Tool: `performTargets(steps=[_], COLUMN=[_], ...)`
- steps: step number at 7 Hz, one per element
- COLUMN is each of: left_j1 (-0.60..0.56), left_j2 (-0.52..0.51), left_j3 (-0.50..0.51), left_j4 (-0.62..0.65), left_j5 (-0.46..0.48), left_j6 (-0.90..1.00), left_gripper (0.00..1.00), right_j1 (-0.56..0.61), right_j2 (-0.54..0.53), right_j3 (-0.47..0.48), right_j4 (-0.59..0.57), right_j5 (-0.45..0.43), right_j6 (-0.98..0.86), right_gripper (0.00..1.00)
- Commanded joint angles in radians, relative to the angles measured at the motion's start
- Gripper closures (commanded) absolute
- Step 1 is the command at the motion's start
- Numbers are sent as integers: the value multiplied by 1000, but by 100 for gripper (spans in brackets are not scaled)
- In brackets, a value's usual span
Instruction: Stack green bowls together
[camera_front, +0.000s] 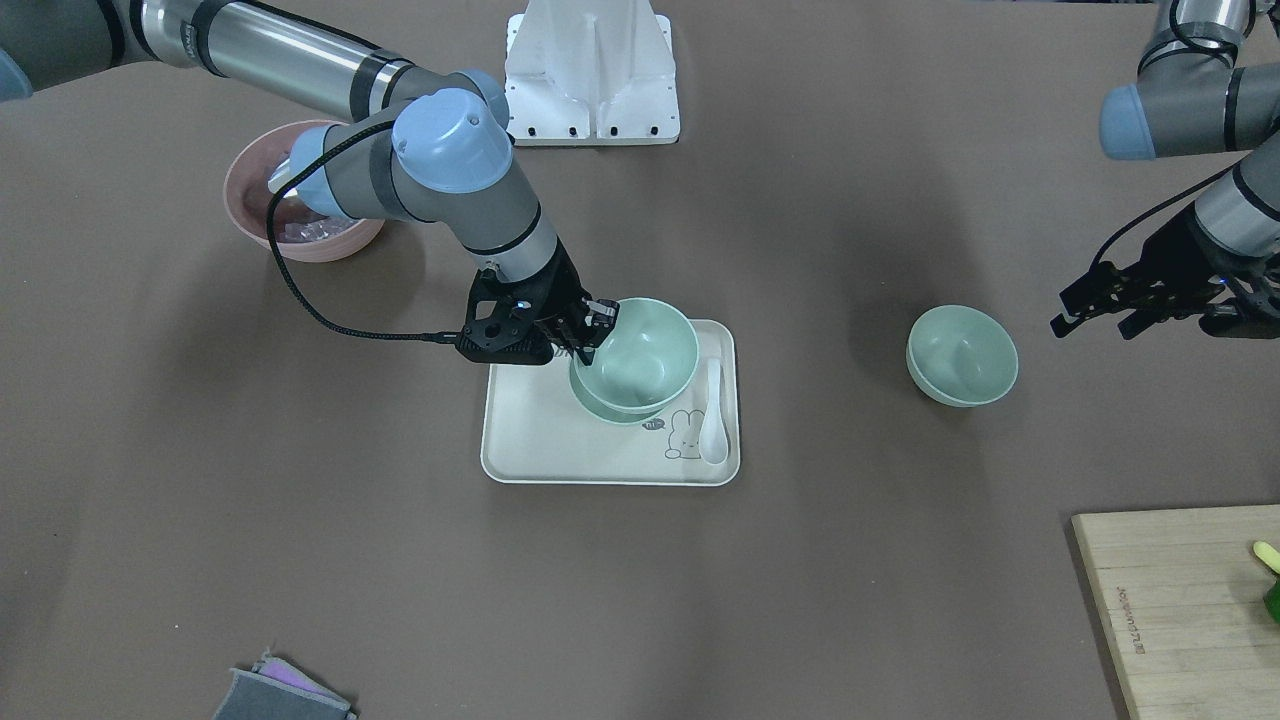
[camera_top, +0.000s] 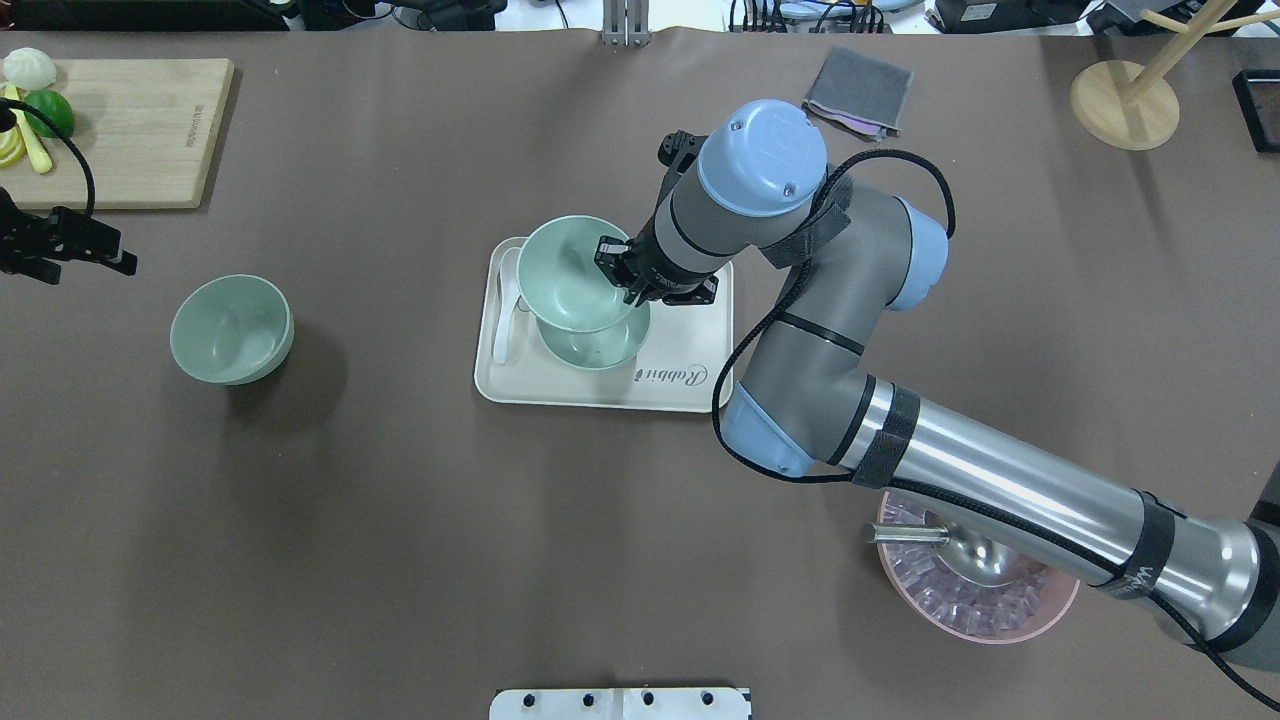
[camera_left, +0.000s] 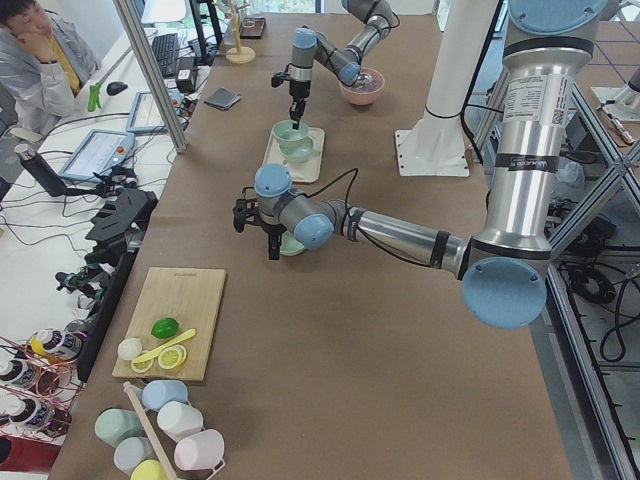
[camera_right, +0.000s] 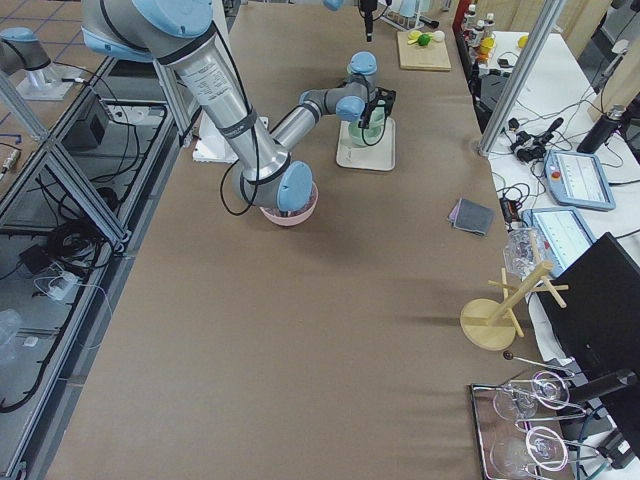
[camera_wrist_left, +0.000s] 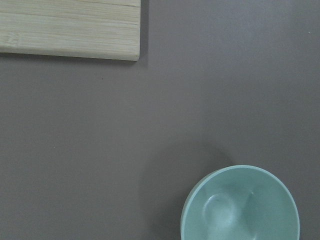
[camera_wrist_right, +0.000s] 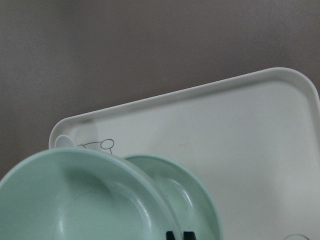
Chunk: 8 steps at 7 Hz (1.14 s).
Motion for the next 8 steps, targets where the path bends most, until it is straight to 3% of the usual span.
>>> performTargets(steps=[1,2,4,5,7,8], left_j1=[0,0,3,26,95,138], left_j2=[-1,-1,-7,-34,-36,-34], left_j3=[1,2,2,5,16,31], left_j4=[0,0,0,2,3,3], left_j5=[0,-2,1,3,34,97], left_j6=[-1,-1,-29,-138,-172,-172], left_gripper=[2,2,2,2,2,2], right_j1=[-6,-30,-35,-23,102,188], right_j2=[-4,-17,-38,-41,-168,-246], right_j3=[2,8,77,103,222,274], right_j4=[0,2,-3,-9,-11,-12], right_j5=[0,-28,-57,-54,66,148], right_j6=[-1,-4,-12,-12,-26,-80], right_gripper=[100,1,0,0,0,0])
